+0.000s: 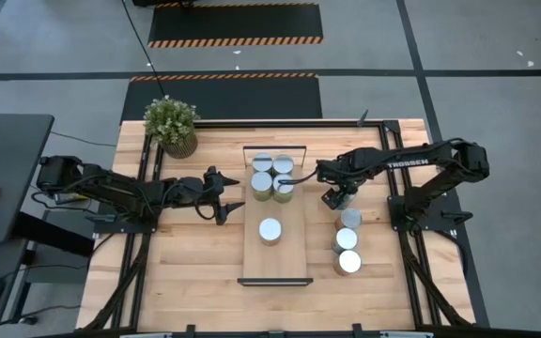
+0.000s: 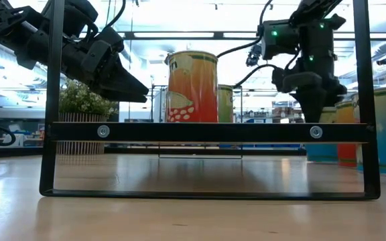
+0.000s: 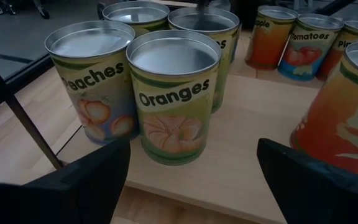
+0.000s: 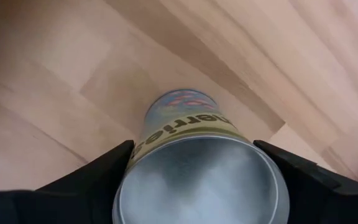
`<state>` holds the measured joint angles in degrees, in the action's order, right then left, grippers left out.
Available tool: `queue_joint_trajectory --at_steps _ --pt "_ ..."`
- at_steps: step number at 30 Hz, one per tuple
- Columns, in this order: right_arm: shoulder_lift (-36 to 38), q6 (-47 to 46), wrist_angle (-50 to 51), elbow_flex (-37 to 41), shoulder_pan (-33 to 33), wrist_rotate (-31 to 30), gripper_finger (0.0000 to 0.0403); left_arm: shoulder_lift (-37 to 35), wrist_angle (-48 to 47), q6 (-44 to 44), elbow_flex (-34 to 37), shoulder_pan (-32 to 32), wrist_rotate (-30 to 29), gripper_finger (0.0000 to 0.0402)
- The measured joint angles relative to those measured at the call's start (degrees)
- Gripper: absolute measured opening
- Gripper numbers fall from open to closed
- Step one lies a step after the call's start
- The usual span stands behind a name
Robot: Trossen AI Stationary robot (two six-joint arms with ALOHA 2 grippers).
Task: Pick and place cans onto a shelf
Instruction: Put the canned cherries on the shelf
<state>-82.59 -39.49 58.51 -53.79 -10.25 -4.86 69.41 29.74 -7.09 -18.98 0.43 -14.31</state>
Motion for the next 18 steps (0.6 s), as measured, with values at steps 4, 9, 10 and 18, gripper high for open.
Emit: queue_joint_trajectory --at_steps 4,9,10,18 --pt "0.0 2.6 2.0 -5.0 1.5 -2.9 0.0317 0.0 0.0 0.2 0.0 0.0 0.0 0.0357" --pt "0.0 3.7 5.5 -13.3 4.6 -6.2 0.0317 0.0 -0.1 0.3 0.0 0.0 0.0 0.0357" --pt "0.0 4.1 5.9 -14.6 5.5 -6.5 0.0317 0.0 -0.1 0.3 0.0 0.0 0.0 0.0357" --pt "-3.2 6.5 1.2 -20.8 15.0 -6.6 0.0317 0.0 -0.5 0.0 0.0 0.0 0.0 0.0357"
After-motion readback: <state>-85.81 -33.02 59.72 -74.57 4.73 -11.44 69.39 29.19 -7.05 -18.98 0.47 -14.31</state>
